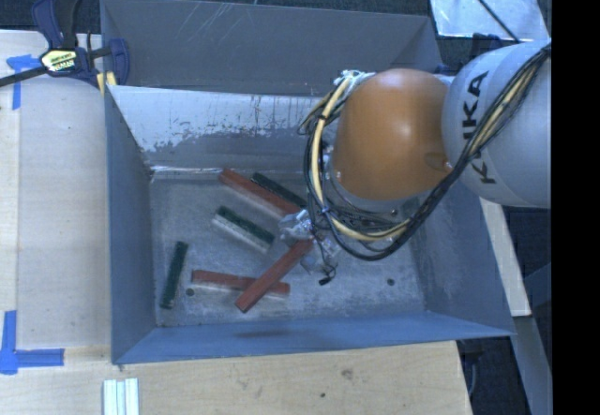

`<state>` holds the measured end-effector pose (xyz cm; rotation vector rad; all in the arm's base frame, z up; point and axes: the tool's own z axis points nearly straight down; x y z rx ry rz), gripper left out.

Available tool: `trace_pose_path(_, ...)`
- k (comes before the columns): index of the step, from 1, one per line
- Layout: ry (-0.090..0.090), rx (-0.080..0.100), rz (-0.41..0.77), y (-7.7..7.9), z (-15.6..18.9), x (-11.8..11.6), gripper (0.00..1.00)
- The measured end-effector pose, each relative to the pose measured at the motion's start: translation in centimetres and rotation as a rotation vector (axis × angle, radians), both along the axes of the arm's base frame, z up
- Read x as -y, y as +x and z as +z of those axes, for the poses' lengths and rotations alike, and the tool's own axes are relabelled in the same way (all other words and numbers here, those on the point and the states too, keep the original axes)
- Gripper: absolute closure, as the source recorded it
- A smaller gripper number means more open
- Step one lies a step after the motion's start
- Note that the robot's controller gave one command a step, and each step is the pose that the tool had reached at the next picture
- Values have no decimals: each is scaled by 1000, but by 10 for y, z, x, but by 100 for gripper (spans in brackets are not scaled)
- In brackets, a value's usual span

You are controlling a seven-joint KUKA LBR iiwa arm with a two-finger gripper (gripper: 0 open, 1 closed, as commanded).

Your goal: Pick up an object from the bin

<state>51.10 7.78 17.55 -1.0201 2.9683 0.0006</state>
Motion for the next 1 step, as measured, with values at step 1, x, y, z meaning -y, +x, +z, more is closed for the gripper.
trace_pose_path(1, 0, 0, -103, 13, 86, 10, 100)
